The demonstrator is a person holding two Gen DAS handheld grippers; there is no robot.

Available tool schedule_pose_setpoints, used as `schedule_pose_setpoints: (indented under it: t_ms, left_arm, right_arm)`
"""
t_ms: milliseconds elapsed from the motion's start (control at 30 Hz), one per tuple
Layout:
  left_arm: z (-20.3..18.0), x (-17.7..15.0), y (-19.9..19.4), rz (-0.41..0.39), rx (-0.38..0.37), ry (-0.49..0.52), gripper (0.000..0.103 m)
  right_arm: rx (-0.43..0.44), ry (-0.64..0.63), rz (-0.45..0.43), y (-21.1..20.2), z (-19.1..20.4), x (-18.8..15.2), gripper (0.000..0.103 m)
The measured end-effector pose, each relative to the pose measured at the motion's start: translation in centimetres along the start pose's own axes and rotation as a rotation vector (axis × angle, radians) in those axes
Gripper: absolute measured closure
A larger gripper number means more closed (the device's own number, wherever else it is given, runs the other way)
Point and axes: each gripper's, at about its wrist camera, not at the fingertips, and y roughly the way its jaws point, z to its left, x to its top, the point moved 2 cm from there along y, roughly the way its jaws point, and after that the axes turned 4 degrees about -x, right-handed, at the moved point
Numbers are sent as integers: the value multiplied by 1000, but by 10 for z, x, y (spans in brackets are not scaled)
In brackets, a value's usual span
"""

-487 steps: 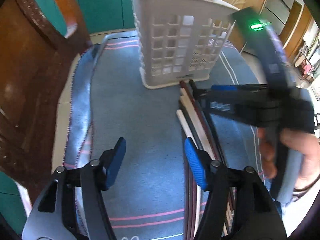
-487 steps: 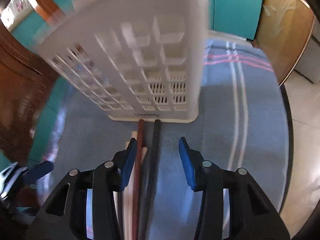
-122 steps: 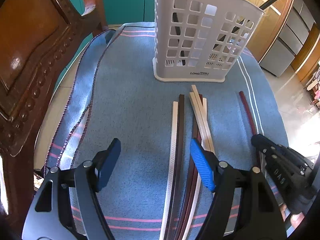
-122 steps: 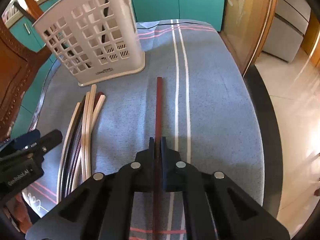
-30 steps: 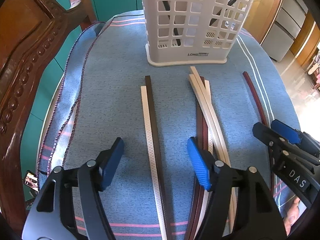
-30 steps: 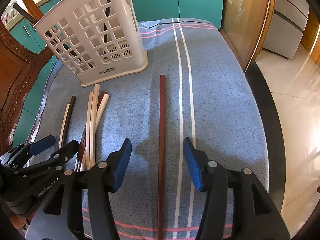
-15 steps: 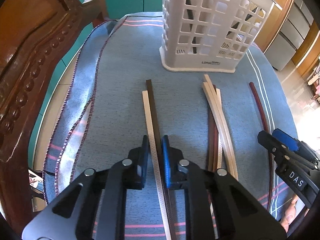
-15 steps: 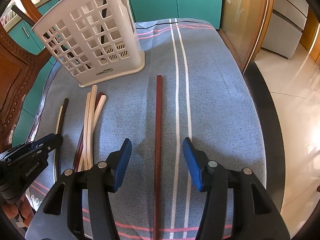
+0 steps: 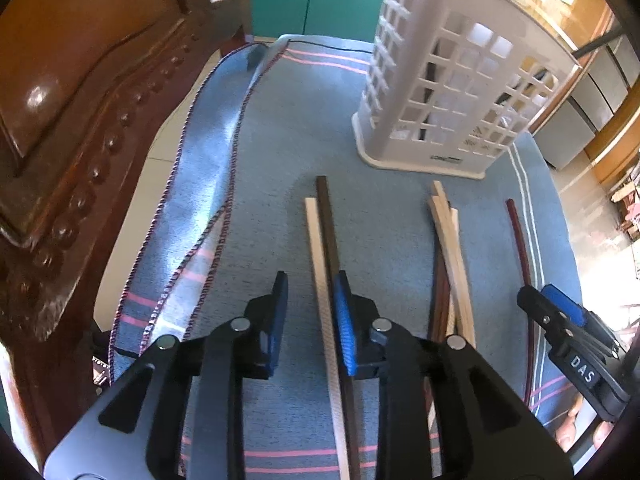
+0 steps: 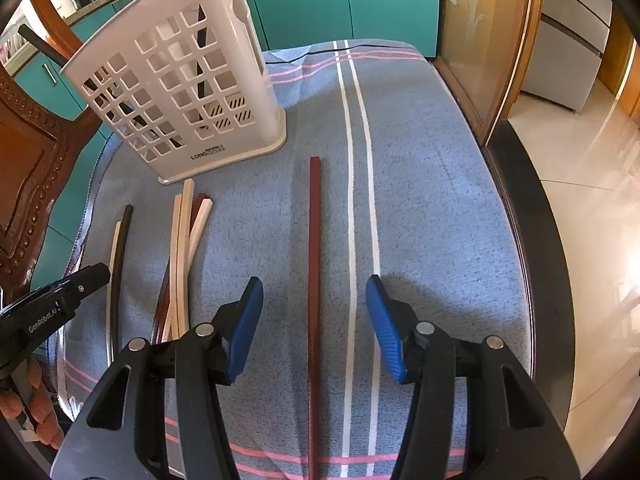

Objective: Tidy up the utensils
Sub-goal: 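Align the left gripper over the white chopstick while the right gripper stays over the dark-red one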

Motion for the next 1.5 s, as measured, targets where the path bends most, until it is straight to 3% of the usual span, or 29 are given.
schedule_pose_setpoints:
  t_ms: [233,333,367,767,900,1100,1333,1500]
  left_arm:
    - [-12,-4,13,17,45,44,70]
    - [-20,-5,13,15,28,64,90]
    - [-22,-7,11,15,20,71,92]
    - [-21,-4,-26,-89,-71,38,94]
    - [-1,0,-28,-90,-48,-29,81]
    - [14,2,-17,-56,-1,-63,75]
    - [2,-2,2,-15,17,-2,73]
    - [-6,-1,12,-6,72,42,73]
  right_arm:
    - [4,-1,7,0,0,0,50]
    - [3,-6,9,0,0,0,50]
    - [3,-7,10,1,-1,0,50]
    - [-11,-11,11,3,2,0,50]
    - [-10,-11,11,3,2,0,50]
    - [-9,-11,11,3,2,0,50]
    - [-7,-12,11,3,4,0,50]
    - [-5,-17,10,3,7,1,48]
